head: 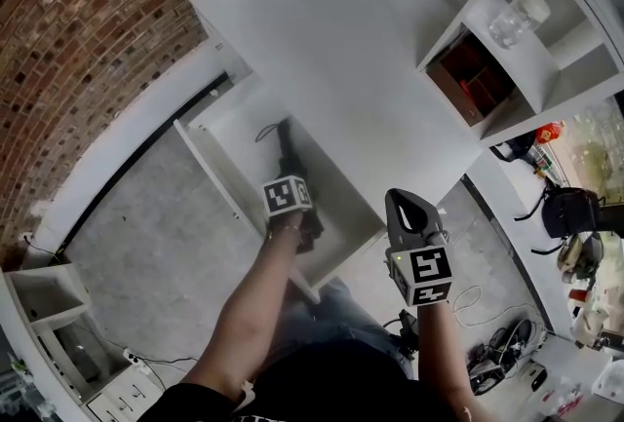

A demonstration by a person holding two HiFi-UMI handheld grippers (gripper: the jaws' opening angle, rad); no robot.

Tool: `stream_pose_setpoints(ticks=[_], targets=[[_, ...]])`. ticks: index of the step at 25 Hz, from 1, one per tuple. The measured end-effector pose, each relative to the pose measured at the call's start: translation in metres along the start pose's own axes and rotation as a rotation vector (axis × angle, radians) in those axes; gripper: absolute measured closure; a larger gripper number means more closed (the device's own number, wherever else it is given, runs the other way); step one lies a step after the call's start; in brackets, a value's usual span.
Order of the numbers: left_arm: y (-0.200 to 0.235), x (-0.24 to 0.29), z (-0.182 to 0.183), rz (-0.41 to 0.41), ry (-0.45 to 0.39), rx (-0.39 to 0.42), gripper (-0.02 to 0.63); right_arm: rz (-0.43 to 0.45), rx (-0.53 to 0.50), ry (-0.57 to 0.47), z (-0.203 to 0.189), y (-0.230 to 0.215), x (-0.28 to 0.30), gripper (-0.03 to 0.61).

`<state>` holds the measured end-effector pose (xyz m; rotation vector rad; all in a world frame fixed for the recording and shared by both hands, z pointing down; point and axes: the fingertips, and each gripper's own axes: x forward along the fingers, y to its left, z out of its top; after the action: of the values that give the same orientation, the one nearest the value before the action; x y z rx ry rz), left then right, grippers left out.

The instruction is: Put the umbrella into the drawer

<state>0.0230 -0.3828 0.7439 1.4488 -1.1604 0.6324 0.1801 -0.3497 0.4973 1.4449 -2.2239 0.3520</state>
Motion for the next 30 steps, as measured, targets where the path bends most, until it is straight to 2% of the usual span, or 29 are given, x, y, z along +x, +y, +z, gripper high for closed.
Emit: stream_pose_setpoints(ticks=[15, 21, 30], targets=[[-0.017, -0.082, 0.024, -0.139, -0.144, 0.105, 0.253, -0.079, -0.001, -0.088, 0.031, 0.024, -0.039, 0.575], [-0.014, -0.12, 0.023, -0.186, -0.199, 0.138, 0.253, -0.123, 0.0, -0.121, 0.037, 0.038, -0.064, 0.575], [-0.004, -0.186, 0.023, -0.244, -0.314, 0.257, 0.253, -0.193, -0.003, -0.195, 0.051, 0.07, -0.104, 0.575]])
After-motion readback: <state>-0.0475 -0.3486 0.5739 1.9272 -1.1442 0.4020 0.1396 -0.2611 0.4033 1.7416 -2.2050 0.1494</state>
